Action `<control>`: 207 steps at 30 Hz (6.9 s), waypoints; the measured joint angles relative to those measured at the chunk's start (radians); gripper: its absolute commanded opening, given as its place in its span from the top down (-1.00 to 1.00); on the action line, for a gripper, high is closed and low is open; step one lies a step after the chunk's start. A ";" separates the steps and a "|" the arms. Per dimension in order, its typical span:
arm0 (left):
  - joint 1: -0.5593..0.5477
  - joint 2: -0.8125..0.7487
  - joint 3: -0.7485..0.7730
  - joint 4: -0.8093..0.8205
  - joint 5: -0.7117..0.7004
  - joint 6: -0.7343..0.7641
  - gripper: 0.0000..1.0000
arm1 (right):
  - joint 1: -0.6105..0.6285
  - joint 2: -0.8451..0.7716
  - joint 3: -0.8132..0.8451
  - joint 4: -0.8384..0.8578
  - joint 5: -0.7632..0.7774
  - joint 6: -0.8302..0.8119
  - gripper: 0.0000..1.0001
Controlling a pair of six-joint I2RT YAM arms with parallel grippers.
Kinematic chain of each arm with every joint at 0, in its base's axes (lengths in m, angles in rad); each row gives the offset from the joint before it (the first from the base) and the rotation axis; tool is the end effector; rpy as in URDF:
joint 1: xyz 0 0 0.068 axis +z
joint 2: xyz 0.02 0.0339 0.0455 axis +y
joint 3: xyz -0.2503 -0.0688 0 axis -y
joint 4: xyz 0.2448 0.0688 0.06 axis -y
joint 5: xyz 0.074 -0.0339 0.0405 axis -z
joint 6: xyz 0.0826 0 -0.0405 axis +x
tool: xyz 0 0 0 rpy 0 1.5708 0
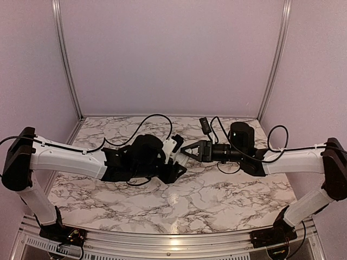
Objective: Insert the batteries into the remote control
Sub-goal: Pass from the right arm to the left, then pass from the left arm to the right, then place the remote control at the center of the board, then adjust the remote control at the center of the board, then reset both arms
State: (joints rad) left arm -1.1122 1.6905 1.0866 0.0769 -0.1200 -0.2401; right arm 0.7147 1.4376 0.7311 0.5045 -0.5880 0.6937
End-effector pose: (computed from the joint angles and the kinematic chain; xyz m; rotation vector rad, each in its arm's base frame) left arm 0.1949 -0.3725 0.1939 0.8479 1.9970 -0.6787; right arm 0.2356 0.2651 0.2197 -0.5030 1.9479 1.4825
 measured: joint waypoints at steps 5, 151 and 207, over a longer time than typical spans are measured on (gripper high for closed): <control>0.043 -0.086 -0.077 0.052 0.216 0.007 0.32 | -0.056 -0.051 -0.007 0.093 -0.113 0.000 -0.81; 0.209 -0.330 -0.347 0.300 0.271 -0.153 -0.98 | -0.383 0.445 0.539 -1.109 0.643 -0.680 -0.65; 0.458 -0.307 -0.051 -0.211 -0.226 -0.074 -0.98 | -0.266 0.061 0.289 -0.621 0.250 -0.613 -0.97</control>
State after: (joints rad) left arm -0.6544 1.3834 1.0351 -0.1341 -0.3458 -0.3145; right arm 0.4488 1.4990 1.0203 -0.1169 -0.3382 0.0807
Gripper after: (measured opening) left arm 0.989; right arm 0.988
